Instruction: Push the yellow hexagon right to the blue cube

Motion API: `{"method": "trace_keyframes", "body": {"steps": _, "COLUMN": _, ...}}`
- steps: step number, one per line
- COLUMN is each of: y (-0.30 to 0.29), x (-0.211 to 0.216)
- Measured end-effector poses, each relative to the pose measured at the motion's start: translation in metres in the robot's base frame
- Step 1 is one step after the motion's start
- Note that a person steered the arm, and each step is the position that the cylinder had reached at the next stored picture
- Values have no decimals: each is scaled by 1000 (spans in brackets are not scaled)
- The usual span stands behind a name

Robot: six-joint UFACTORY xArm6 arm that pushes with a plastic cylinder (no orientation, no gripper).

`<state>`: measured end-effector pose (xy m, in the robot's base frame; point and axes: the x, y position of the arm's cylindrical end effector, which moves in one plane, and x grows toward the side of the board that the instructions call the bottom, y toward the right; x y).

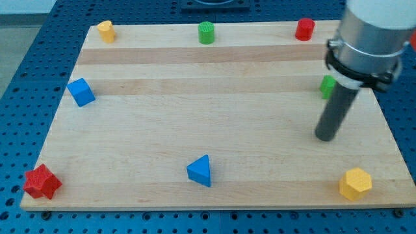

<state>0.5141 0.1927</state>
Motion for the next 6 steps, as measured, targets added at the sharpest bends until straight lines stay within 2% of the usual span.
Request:
{"method": "trace_keyframes", "body": {"steps": 2, "y": 76, "x": 24}}
{"method": "trace_keyframes", "body": {"steps": 3, "y": 92, "x": 64}}
{"method": "trace_keyframes", "body": {"steps": 4, "y": 92, "x": 100}}
{"method": "trace_keyframes", "body": {"steps": 5, "y": 78, "x": 104}}
{"method": "trace_keyframes", "body": {"steps": 6, "y": 36, "x": 103}}
